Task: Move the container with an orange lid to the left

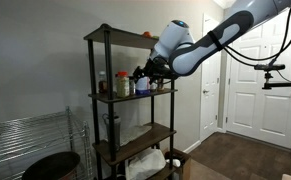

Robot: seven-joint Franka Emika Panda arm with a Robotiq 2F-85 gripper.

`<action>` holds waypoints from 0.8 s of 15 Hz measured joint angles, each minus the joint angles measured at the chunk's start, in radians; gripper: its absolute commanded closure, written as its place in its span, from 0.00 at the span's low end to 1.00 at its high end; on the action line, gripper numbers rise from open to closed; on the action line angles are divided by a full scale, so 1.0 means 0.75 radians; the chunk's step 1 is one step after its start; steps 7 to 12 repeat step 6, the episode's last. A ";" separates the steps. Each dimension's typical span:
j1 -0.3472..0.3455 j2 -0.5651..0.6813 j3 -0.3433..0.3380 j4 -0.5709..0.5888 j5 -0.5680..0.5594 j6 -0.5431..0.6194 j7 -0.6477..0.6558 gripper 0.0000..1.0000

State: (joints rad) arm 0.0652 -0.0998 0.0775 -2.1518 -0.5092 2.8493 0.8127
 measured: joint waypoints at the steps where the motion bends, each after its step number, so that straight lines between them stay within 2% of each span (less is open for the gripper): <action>1: 0.000 -0.016 -0.012 -0.018 0.000 0.000 0.000 0.00; 6: 0.000 -0.057 -0.054 -0.066 0.000 0.000 0.000 0.00; 12: 0.000 -0.057 -0.054 -0.066 0.000 0.000 0.000 0.00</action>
